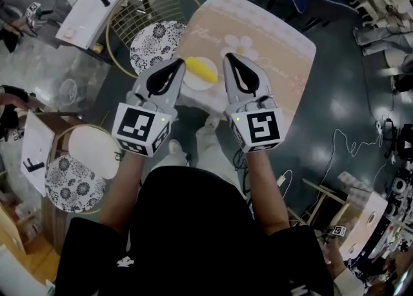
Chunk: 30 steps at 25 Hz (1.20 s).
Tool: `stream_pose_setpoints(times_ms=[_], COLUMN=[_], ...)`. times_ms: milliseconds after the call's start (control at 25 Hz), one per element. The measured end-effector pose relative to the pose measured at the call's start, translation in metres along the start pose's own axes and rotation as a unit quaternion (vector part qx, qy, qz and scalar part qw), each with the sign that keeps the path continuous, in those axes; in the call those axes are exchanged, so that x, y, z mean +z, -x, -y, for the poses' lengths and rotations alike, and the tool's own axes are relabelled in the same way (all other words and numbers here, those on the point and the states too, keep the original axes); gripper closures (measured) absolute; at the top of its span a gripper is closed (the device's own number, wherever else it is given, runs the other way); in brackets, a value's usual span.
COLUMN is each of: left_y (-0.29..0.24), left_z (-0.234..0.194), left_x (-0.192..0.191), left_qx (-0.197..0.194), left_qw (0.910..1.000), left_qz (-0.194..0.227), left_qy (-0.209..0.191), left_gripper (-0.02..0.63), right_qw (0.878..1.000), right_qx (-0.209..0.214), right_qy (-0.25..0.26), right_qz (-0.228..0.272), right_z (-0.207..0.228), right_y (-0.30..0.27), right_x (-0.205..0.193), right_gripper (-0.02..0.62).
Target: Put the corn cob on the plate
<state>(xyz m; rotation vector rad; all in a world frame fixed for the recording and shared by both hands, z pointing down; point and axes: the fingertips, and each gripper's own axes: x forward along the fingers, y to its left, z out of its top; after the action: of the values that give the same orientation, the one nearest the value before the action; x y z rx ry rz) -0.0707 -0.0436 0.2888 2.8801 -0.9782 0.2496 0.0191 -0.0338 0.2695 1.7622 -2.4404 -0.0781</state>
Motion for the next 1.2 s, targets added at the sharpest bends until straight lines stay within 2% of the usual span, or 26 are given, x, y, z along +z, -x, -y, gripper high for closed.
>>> stream_pose_setpoints(times_ms=[760,1200], left_y=[0.074,0.090], left_z=[0.002,0.000], left_x=[0.000,0.010], left_qx=[-0.031,-0.039], left_qw=[0.9990,0.9977], left_qz=[0.026,0.036], left_qy=[-0.020,-0.042], left_gripper=[0.600,0.600], right_qw=[1.000,1.000], right_qx=[-0.024,-0.022], right_qy=[0.013,0.017], right_qz=[0.009,0.015], right_z=[-0.077,-0.098], right_y=[0.028,0.025], right_x=[0.024,0.035], right_gripper=[0.594,0.594])
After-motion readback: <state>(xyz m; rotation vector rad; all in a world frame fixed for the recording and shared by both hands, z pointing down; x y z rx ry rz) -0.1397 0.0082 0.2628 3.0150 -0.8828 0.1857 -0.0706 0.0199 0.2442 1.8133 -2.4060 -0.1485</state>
